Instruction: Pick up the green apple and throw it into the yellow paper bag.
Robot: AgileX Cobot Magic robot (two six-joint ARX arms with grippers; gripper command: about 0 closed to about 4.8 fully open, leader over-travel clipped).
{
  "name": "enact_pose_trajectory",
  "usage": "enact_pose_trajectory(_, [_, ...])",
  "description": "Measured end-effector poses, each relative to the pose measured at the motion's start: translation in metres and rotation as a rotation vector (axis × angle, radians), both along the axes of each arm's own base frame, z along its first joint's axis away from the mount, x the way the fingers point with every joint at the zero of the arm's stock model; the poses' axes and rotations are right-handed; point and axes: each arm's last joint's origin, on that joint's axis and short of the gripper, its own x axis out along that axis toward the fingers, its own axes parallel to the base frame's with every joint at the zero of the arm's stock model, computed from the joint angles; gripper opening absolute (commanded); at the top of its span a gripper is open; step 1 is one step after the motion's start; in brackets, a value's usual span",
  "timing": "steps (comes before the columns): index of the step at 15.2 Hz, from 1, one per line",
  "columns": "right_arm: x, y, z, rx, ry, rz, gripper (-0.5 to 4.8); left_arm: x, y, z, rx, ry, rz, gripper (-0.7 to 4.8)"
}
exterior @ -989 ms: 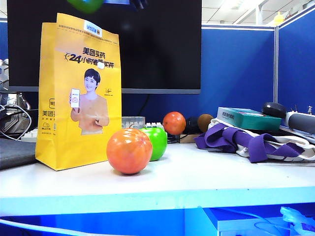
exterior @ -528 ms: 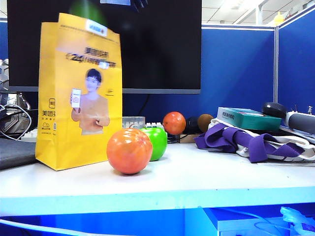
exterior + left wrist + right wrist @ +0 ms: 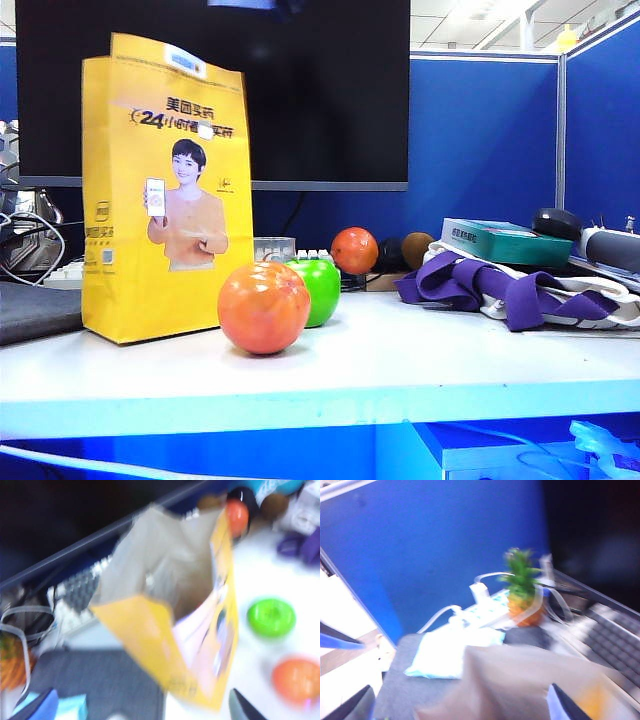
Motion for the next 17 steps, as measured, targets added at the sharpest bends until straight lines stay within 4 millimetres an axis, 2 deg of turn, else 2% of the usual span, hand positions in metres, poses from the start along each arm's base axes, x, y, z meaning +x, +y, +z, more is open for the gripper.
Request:
enact_pose_trajectory(2, [-0.002,-0.039,0.018,-0.032,-0.02,-0.054,4.79,-0.015,0.005,0.005,0.023,-0.021,-0.006,4.79])
enact_pose_trajectory(4, [-0.029,-0.076,0.052,-0.092,-0.157,-0.119,4.79,-0.036,0.014,0.022,0.023,-0.157,0.056,4.79])
enact_pose_trajectory(6, [-0.074,-0.106,0.091,-0.142,-0.325,-0.18,4.79,-0.058,0.022,0.035,0.003,-0.272,0.098,4.79])
enact_pose_trajectory(8, [-0.112,-0.123,0.111,-0.198,-0.423,-0.194,4.79,-0.069,0.026,0.037,-0.007,-0.301,0.098,4.79])
enact_pose_trajectory(9, [-0.136,-0.133,0.119,-0.253,-0.484,-0.199,4.79,-0.071,0.027,0.034,-0.008,-0.3,0.099,4.79])
enact_pose_trajectory(11, [-0.188,-0.154,0.138,-0.35,-0.586,-0.317,4.79,-0.076,0.028,0.022,-0.01,-0.285,0.1,4.79])
enact_pose_trajectory(13, [-0.224,-0.172,0.147,-0.396,-0.599,-0.403,4.79,-0.081,0.029,0.008,-0.032,-0.266,0.104,4.79])
enact_pose_trajectory(14, [-0.237,-0.179,0.147,-0.422,-0.598,-0.449,4.79,-0.084,0.03,0.004,-0.049,-0.271,0.103,4.79])
enact_pose_trajectory(15, [-0.258,-0.19,0.148,-0.418,-0.617,-0.501,4.79,-0.09,0.032,0.003,-0.059,-0.282,0.103,4.79])
enact_pose_trajectory(17, [-0.307,-0.213,0.149,-0.28,-0.684,-0.628,4.79,-0.097,0.034,0.005,-0.072,-0.306,0.104,4.79])
